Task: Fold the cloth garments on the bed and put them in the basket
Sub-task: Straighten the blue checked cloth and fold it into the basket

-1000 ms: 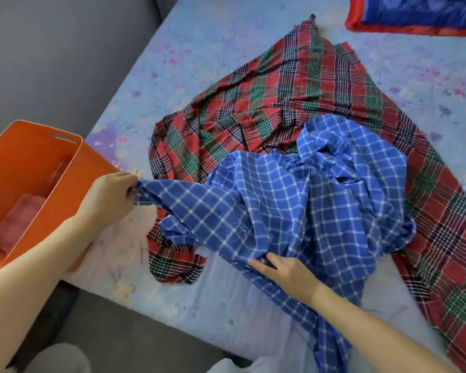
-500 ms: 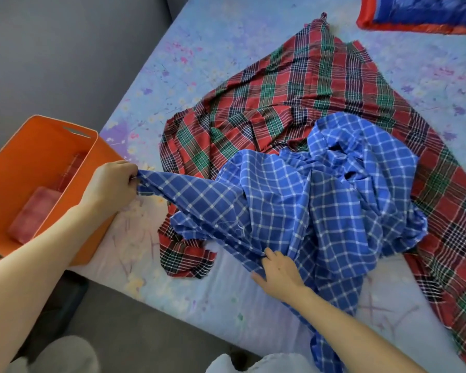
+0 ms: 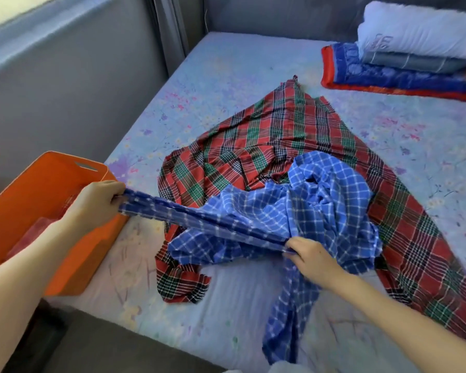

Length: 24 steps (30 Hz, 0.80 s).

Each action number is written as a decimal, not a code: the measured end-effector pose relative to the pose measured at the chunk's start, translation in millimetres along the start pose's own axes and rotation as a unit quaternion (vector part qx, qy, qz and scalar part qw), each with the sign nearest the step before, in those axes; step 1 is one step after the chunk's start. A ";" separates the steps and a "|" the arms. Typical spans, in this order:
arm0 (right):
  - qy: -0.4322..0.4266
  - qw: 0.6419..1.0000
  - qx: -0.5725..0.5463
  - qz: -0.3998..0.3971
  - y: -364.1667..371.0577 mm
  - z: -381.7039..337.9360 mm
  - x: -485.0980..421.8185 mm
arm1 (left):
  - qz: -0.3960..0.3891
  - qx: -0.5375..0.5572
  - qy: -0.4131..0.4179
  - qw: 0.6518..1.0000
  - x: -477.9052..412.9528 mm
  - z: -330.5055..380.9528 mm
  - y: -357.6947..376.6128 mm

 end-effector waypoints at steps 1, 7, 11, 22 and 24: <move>0.019 1.000 -0.014 0.009 -27.0 -11.0 -2.4 | 0.015 0.014 0.000 1.000 -0.8 0.9 -7.5; 0.032 0.975 -0.049 0.216 -178.8 -95.0 -8.1 | 0.206 0.095 0.010 0.974 -17.4 22.2 -91.6; -0.056 0.918 0.028 0.391 -285.2 -180.7 7.5 | 0.303 0.118 0.012 0.946 -50.2 32.0 -184.2; -0.002 0.891 0.073 0.447 -326.6 -246.2 46.3 | 0.211 -0.030 0.033 0.977 -114.8 55.9 -308.0; -0.042 0.889 0.077 0.449 -316.5 -264.5 54.8 | 0.145 -0.063 -0.026 0.987 -116.6 62.1 -300.8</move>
Point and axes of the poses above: each hand's wrist, its own x-axis away from the middle knuckle, its own y-axis out of the palm, z = x × y, the point moved 3 cm from there along -x, towards the middle knuckle, and after that the axes turned 12 degrees about -x, right-handed, at the moved point
